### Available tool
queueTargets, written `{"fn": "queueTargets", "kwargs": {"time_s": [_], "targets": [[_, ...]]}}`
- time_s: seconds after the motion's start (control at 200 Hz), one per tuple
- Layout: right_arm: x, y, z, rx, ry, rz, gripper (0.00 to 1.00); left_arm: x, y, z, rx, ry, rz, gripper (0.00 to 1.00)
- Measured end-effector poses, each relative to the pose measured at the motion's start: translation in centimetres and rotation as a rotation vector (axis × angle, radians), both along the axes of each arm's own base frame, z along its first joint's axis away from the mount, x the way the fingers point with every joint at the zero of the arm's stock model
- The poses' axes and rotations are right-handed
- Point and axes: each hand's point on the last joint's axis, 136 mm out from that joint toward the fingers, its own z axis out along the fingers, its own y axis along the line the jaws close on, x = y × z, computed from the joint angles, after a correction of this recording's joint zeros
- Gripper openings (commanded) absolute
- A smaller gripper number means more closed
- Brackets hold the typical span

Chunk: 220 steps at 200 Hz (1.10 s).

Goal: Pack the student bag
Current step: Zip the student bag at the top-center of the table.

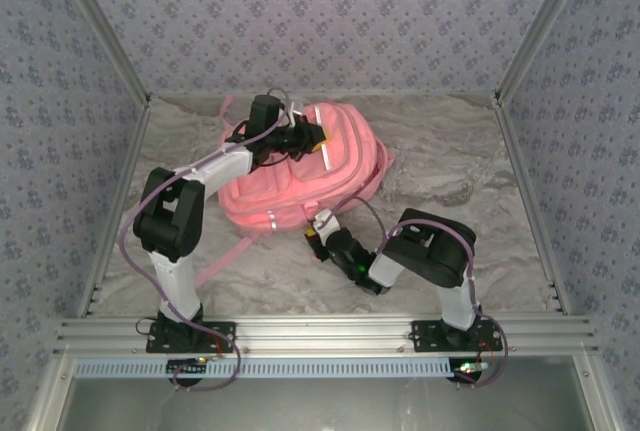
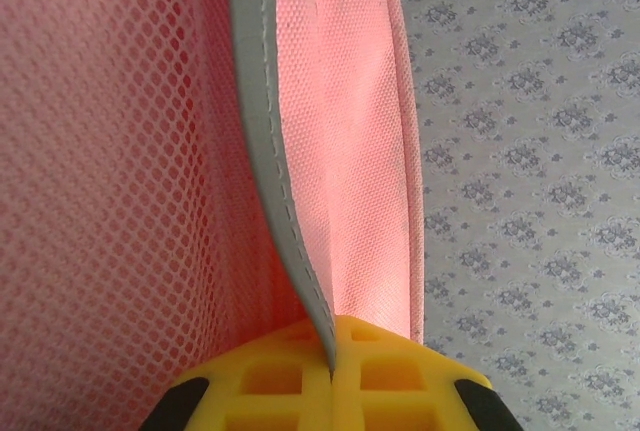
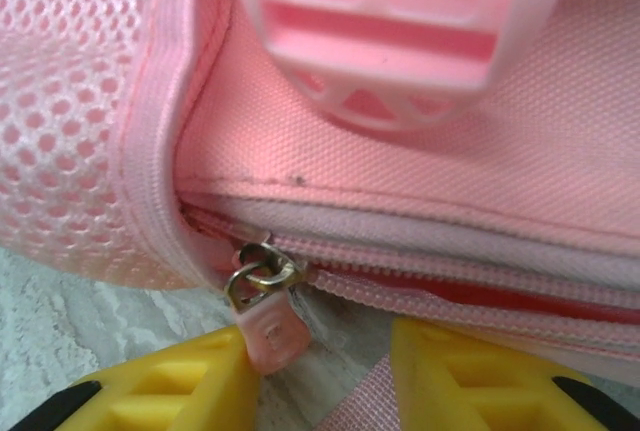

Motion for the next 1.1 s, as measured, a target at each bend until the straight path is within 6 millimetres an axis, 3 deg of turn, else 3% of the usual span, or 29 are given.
{"fn": "queueTargets", "kwargs": {"time_s": [0.385,0.724,1.099], "targets": [[0.0,-0.5,-0.1,0.017,0.001,-0.004,0.00,0.0,0.0,0.0,0.000,-0.002,0.000,0.00],[-0.9,-1.9,-0.5,0.005,0.019,0.007,0.00,-0.1,-0.1,-0.2,0.012,-0.011,-0.004,0.00],[-0.3,-3.5,-0.2,0.008,0.040,-0.017,0.00,-0.7,-0.7,-0.7,0.039,-0.019,-0.019,0.00]]}}
